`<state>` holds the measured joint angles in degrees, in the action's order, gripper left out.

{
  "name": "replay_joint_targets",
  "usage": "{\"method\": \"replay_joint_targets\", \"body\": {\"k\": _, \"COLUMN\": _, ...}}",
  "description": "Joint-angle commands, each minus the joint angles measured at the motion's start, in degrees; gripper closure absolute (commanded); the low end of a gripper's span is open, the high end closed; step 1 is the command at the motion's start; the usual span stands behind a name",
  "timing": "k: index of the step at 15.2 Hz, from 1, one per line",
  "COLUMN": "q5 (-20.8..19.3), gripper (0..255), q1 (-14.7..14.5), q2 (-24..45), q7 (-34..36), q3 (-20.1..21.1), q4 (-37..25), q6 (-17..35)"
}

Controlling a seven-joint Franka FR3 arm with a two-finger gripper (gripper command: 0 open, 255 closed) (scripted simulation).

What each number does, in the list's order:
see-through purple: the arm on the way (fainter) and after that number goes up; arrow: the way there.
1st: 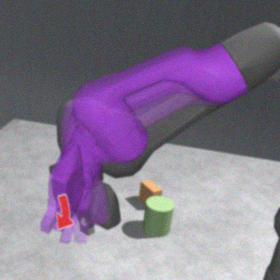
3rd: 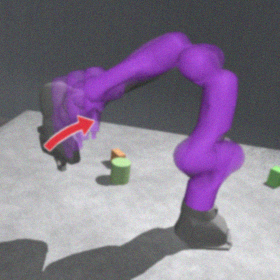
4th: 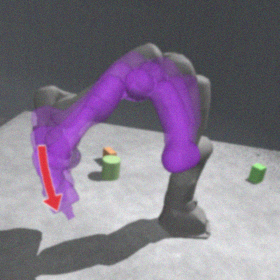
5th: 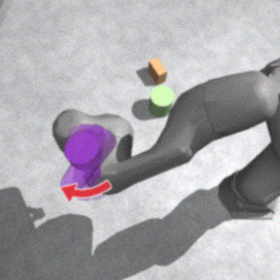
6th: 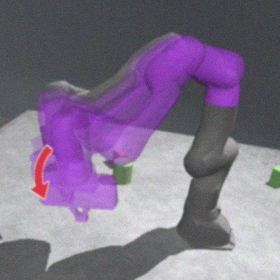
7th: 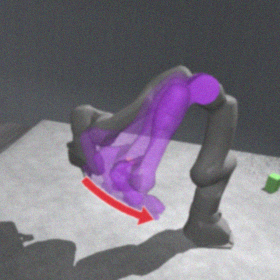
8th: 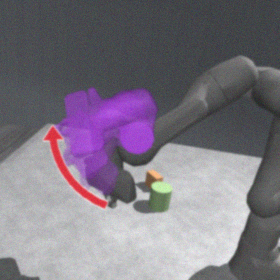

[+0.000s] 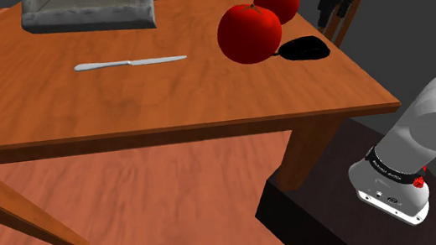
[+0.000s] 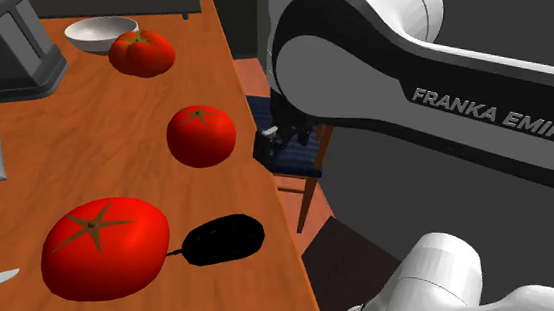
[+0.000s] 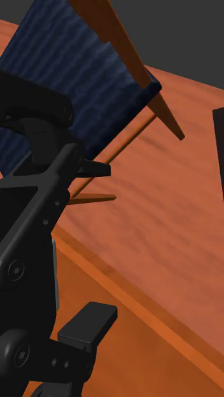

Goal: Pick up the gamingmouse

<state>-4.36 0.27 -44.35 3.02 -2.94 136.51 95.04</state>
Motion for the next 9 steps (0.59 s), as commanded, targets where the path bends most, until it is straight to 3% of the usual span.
{"method": "replay_joint_targets", "body": {"k": 1, "q5": 0.0, "gripper": 0, "q1": 0.0, "q2": 0.0, "q7": 0.0, "q3": 0.0, "q4": 0.0, "q6": 0.0}}
{"method": "replay_joint_targets", "body": {"k": 9, "q5": 2.43, "gripper": 0, "q1": -10.27, "q2": 4.81, "q7": -10.3, "q3": 5.74, "q4": -6.13, "q6": -3.17}}
